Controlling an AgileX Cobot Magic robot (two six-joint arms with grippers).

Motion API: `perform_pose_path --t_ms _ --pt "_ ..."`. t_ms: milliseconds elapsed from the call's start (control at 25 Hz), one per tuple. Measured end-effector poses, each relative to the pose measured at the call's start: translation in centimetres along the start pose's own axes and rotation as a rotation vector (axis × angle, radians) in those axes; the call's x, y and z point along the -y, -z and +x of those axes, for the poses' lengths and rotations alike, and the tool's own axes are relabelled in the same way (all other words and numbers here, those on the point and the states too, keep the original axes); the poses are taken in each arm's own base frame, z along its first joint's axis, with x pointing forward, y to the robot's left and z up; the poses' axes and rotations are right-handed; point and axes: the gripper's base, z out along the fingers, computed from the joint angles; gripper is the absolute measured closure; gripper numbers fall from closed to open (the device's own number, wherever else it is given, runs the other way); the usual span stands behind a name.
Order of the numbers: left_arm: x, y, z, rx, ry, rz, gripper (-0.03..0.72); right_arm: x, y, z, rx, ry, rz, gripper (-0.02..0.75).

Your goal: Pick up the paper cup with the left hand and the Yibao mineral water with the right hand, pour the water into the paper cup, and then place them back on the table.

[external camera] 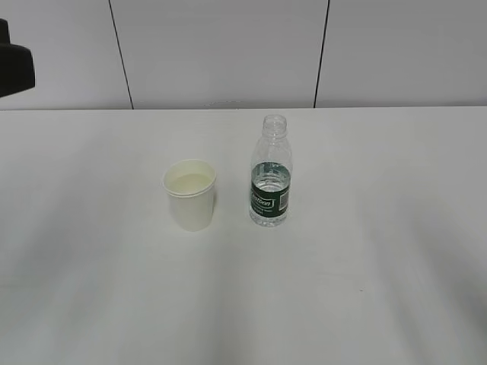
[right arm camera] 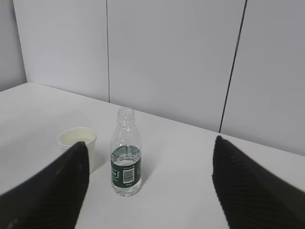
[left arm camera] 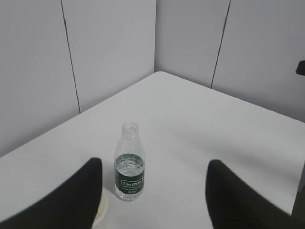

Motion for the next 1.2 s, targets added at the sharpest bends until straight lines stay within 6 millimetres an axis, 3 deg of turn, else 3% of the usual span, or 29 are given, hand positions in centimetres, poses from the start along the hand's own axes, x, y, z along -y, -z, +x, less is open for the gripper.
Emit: perform_pose_path --t_ms 1200 --pt "-1.3 0.1 -0.2 0.021 0.004 -0.151 0.222 0.0 0.0 0.0 0.0 -0.003 0.002 0.145"
